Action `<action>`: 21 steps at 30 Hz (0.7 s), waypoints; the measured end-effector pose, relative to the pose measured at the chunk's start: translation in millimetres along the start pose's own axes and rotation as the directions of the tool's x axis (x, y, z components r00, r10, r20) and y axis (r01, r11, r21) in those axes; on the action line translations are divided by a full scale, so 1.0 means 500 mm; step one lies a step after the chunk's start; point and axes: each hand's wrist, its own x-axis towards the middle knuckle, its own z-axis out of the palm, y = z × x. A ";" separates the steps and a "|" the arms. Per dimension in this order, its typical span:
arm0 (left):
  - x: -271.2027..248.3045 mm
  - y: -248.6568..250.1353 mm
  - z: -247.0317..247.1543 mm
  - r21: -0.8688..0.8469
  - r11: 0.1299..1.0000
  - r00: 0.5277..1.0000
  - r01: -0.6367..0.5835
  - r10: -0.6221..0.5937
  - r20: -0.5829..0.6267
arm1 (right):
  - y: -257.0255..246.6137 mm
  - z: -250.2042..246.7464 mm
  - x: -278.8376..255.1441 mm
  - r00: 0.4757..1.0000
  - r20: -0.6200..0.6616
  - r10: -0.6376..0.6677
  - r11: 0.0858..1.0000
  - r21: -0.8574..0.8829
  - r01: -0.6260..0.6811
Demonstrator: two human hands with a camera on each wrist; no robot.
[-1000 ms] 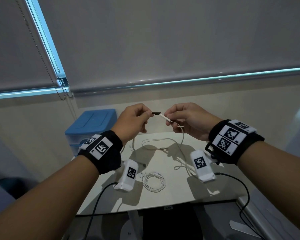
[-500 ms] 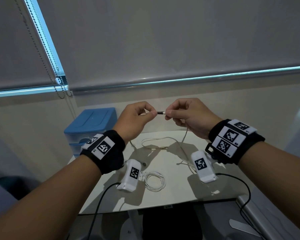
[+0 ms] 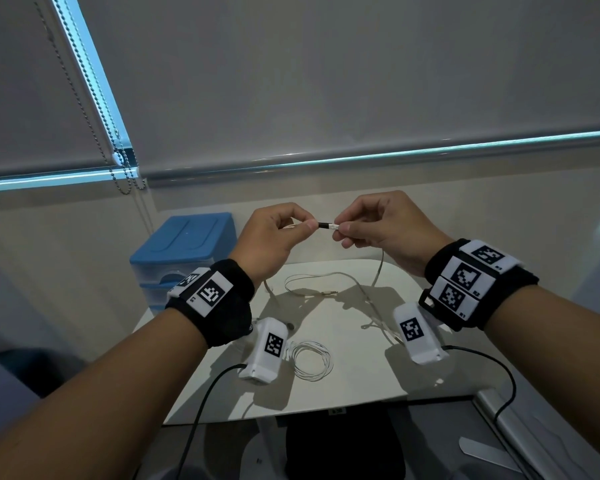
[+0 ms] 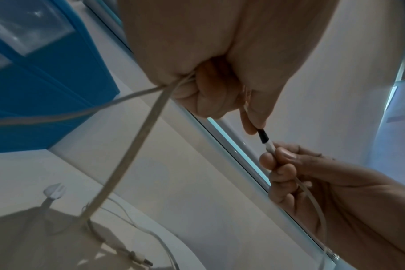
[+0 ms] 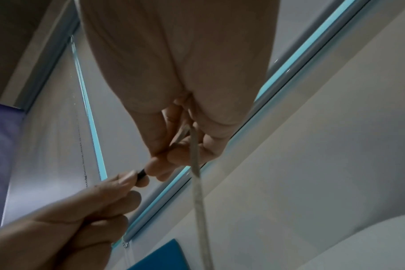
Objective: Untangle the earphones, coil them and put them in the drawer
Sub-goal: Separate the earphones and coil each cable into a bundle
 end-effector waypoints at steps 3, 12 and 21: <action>0.000 -0.001 0.002 -0.005 1.000 1.000 -0.010 0.010 -0.006 | 0.002 -0.001 0.000 1.000 -0.003 -0.008 1.000 0.004 0.008; 0.000 0.000 -0.001 -0.019 1.000 1.000 0.012 -0.012 -0.002 | -0.007 0.009 0.007 1.000 0.008 -0.027 0.997 -0.077 0.028; 0.008 0.032 -0.004 0.059 0.998 0.998 0.033 -0.036 0.045 | -0.034 0.014 0.026 0.986 -0.021 -0.166 0.844 -0.520 0.131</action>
